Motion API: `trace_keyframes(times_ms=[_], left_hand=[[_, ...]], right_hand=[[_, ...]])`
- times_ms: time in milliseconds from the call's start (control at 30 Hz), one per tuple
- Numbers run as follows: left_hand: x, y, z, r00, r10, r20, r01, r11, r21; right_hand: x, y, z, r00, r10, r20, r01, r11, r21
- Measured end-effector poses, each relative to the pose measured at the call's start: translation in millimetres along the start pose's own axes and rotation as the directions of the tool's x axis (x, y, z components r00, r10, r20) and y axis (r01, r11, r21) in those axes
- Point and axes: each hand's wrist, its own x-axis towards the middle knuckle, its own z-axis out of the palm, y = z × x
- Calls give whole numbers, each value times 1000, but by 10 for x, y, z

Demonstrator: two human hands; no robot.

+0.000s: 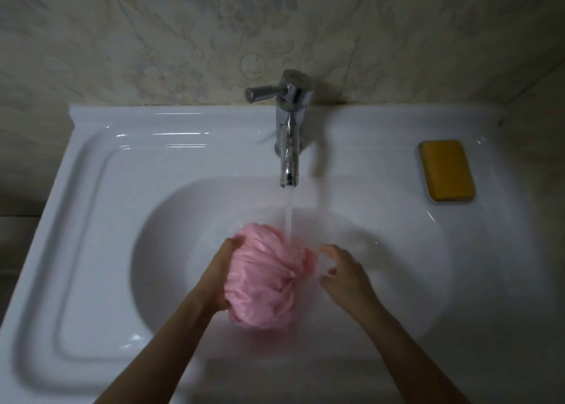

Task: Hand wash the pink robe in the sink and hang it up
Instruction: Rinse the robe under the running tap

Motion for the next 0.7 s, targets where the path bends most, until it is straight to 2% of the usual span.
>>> trace_keyframes(times_ms=[33,100,133,200,233,267,300,333,367,400,467,567,700], left_hand=[[39,-3,-2,1000,29,3,-29,996,80],[138,-93,2,989,149,11,-146,945,292],[188,-157,20,978,204,35,-200,887,415],[312,-320,86,962,253,103,-257,713,652],[358,-389,138,961,240,135,-253,572,780],[406,-465,178,960,235,151,-231,364,902],[432,-553,217,946,263,188,-225,118,967],[433,-641,242,930,281,237,-224,-79,971],[419,-730,267,919,281,276,-231,-183,956],[404,-812,285,917,274,289,-237,-210,949],[438,-937,290,918,269,293,-250,-182,951],[541,-988,293,939,258,229,-204,-120,972],[647,-963,248,925,327,193,-177,-77,981]], right_hand=[[3,-145,-101,994,-87,-67,83,994,-66],[-1,-604,-325,922,-303,-241,316,949,16],[1,-904,-443,840,-427,-334,458,889,14],[95,-1413,-630,630,-650,-425,658,738,-153],[184,-1617,-704,552,-725,-413,696,673,-251],[287,-1776,-756,523,-769,-367,696,634,-336],[384,-1897,-798,540,-787,-297,672,616,-412],[483,-1964,-821,579,-785,-219,633,602,-487],[572,-1985,-828,630,-765,-134,594,586,-551],[643,-1977,-816,672,-738,-62,570,569,-593],[735,-1907,-775,703,-711,7,570,557,-604],[762,-1817,-726,666,-746,-16,611,558,-562],[764,-1765,-616,635,-767,90,600,417,-682]])
